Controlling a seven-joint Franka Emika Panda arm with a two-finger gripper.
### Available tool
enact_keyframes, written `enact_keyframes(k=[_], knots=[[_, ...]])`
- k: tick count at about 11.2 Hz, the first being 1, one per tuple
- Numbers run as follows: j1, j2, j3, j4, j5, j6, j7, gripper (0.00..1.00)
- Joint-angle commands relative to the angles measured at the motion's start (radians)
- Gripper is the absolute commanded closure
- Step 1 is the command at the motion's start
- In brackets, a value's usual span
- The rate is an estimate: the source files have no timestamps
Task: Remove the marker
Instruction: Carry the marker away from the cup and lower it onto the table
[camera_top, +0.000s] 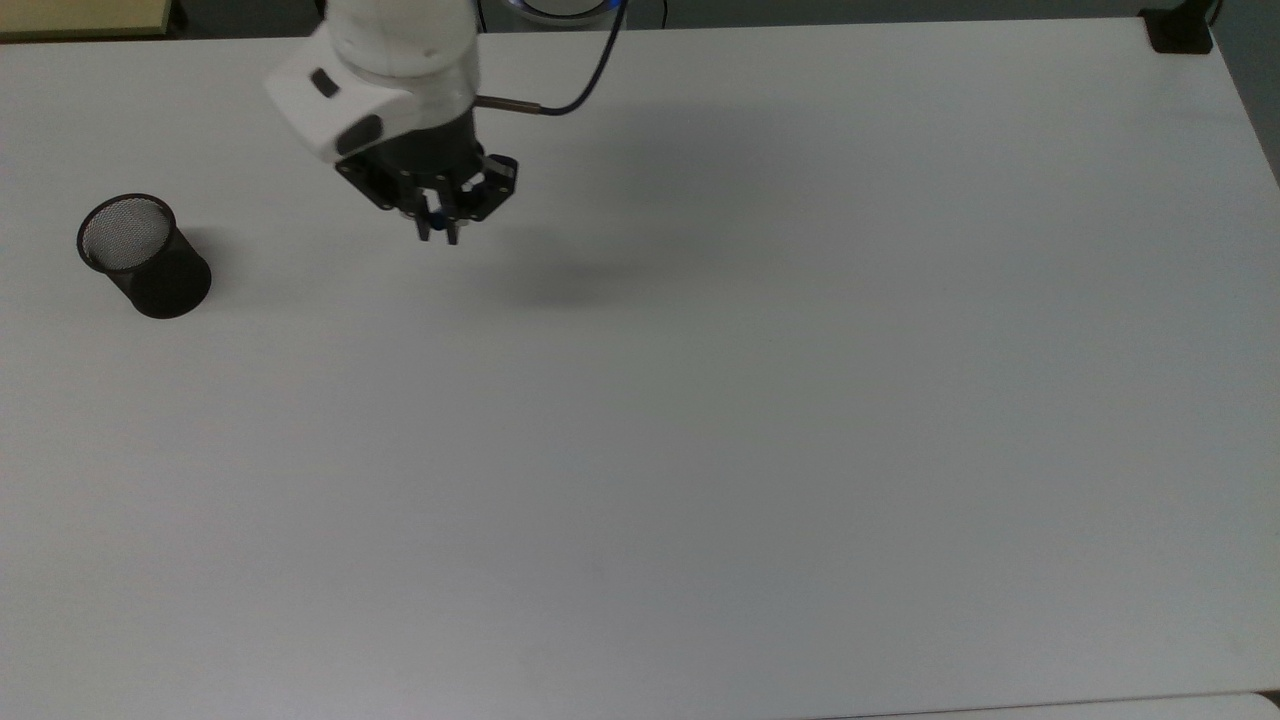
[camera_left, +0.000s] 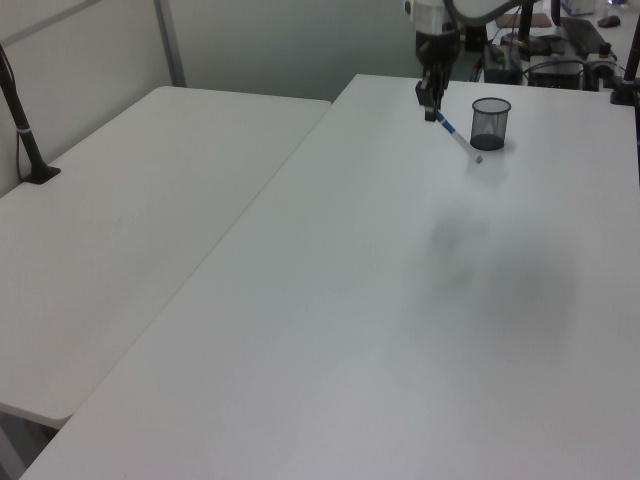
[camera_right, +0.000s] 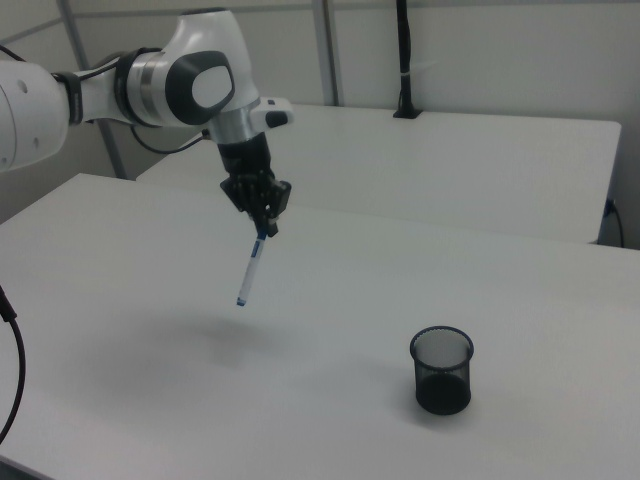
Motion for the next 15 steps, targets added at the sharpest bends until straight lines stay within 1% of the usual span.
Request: enact_keyframes(k=[1, 3, 4, 6, 8, 10, 11, 12, 13, 14, 15], knots=[[0.039, -0.012, -0.015, -0.099, -0.012, -0.022, 0.014, 0.89], [0.029, 0.038, -0.019, -0.098, -0.024, -0.011, 0.014, 0.88], [0.015, 0.072, -0.020, -0.096, -0.061, -0.005, 0.009, 0.88], [-0.016, 0.107, -0.020, -0.096, -0.086, 0.004, 0.000, 0.88], [-0.027, 0.144, -0.020, -0.098, -0.110, 0.044, 0.003, 0.87], [-0.034, 0.166, -0.023, -0.099, -0.118, 0.069, 0.005, 0.78], [-0.034, 0.172, -0.023, -0.101, -0.129, 0.069, 0.006, 0.66], [-0.034, 0.179, -0.023, -0.101, -0.133, 0.067, 0.006, 0.59], [-0.037, 0.179, -0.023, -0.098, -0.133, 0.067, 0.009, 0.41], [-0.037, 0.178, -0.023, -0.096, -0.133, 0.067, 0.009, 0.32], [-0.036, 0.175, -0.023, -0.090, -0.133, 0.064, 0.012, 0.09]])
